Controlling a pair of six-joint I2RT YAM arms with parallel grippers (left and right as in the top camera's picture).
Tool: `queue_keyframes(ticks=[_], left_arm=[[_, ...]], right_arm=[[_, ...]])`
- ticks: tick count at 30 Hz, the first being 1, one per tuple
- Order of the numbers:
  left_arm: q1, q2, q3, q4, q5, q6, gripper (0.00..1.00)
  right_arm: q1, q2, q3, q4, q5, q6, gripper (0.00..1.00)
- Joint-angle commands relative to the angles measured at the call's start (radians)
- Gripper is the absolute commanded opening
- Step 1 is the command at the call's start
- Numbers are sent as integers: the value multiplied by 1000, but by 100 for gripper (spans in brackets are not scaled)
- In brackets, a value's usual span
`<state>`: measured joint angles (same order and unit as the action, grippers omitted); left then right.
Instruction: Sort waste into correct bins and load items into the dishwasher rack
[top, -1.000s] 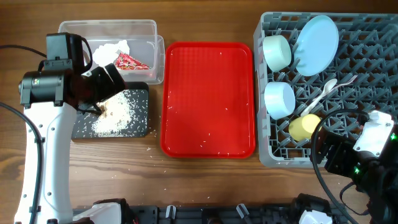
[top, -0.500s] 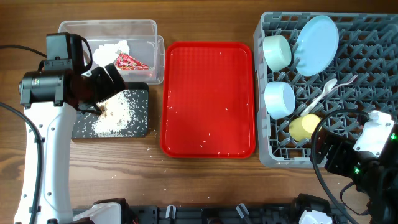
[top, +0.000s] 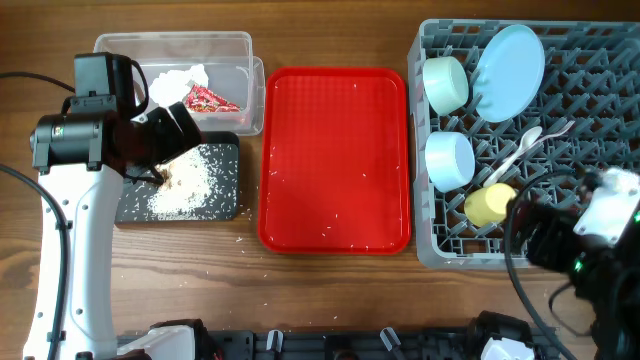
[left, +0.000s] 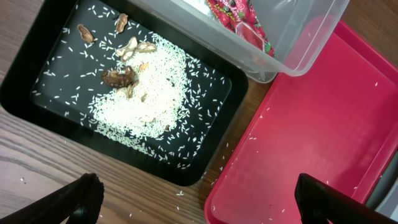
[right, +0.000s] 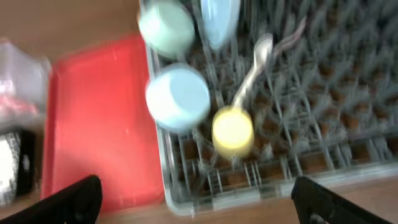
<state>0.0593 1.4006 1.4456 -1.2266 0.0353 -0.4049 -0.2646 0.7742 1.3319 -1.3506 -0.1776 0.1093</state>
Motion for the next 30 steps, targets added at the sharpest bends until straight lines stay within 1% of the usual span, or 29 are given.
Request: queue_keyframes(ticks=[1, 4, 7, 10, 14, 16, 19, 23, 25, 28, 30], left_arm=[[5, -3, 5, 3, 8, 8, 100], [5, -3, 5, 3, 8, 8, 100], [5, -3, 5, 3, 8, 8, 100], [5, -3, 5, 3, 8, 8, 100], [5, -3, 5, 3, 8, 8, 100], [5, -3, 5, 3, 8, 8, 100], [5, -3, 5, 2, 8, 8, 100], [5, -3, 5, 3, 8, 8, 100], [5, -3, 5, 3, 8, 8, 100], [5, -3, 5, 3, 8, 8, 100], [5, -3, 5, 3, 8, 8, 100]], right_arm=[[3, -4, 3, 127, -50, 47, 100], [3, -4, 2, 208, -47, 16, 100], [3, -4, -9, 214, -23, -13, 100], [5, -25, -77, 284, -14, -13, 100], [47, -198, -348, 577, -14, -12, 100], [63, -283, -480, 695, -6, -9, 100], [83, -418, -729, 920, 5, 6, 100], [134, -499, -957, 1152, 6, 6, 100], [172, -520, -1064, 1265, 48, 35, 100], [217, -544, -1186, 1390, 100, 81, 100], [239, -570, -1251, 1440, 100, 82, 100]])
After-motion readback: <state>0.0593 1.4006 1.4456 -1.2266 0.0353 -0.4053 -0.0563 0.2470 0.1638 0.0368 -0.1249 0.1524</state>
